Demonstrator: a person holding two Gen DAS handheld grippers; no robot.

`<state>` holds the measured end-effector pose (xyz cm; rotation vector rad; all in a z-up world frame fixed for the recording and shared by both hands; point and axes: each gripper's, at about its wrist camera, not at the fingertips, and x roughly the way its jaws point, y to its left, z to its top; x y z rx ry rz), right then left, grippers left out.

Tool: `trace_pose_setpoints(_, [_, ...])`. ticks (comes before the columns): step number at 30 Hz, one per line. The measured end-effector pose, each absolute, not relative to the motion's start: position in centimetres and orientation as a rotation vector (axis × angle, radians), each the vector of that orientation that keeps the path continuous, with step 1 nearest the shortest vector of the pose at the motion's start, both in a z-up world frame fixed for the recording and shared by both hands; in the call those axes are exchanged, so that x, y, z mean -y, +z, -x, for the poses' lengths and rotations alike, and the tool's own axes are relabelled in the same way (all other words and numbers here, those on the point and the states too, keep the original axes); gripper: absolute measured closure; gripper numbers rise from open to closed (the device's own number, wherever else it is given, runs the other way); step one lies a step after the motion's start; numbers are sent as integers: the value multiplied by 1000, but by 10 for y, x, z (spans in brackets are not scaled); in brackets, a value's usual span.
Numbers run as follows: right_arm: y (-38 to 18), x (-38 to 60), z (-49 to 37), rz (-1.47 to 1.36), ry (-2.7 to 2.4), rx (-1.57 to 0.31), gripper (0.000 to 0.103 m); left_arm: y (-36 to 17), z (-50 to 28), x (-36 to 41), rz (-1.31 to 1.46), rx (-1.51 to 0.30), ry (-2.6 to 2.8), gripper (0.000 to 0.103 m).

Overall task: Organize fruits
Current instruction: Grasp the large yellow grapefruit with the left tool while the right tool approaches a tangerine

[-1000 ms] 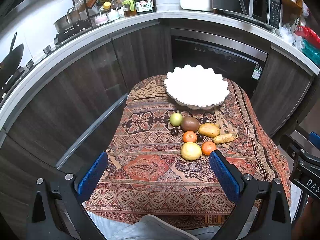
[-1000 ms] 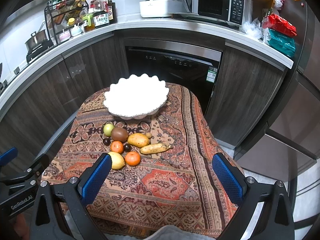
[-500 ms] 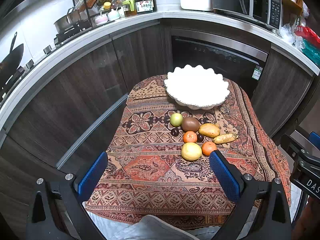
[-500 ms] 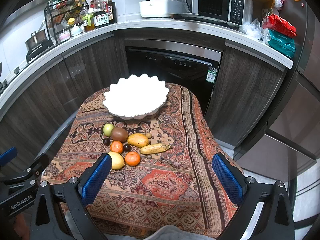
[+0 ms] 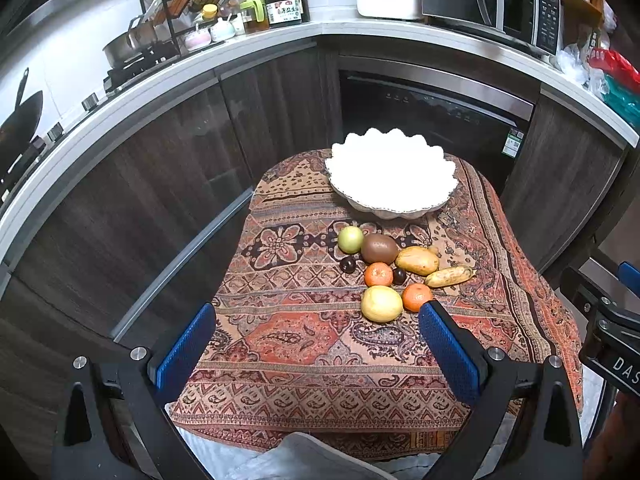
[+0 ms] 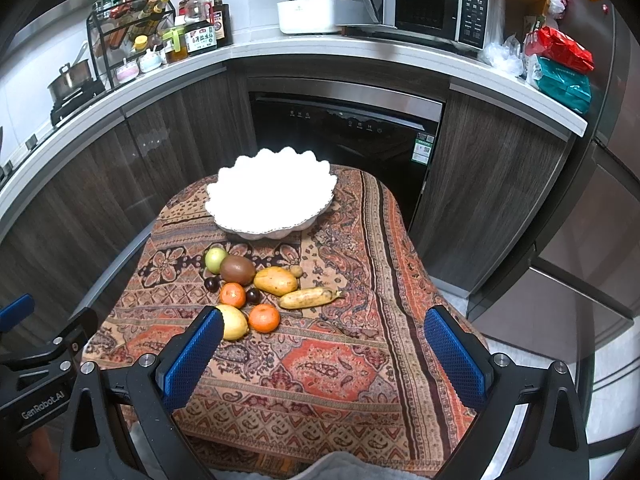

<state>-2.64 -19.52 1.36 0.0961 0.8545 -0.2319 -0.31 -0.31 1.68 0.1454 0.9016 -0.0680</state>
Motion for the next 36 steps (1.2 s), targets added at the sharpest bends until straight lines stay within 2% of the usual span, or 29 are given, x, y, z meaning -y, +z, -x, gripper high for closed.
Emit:
trace_pose_setpoints(22, [-14,204,1,-91,-254,-873,1,-27,-30,19,-203,-924,-103,0])
trace_pose_setpoints(36, [-53,217,-12,-81,-292,-860,2,-82,-48,49,-251,-968,-206,0])
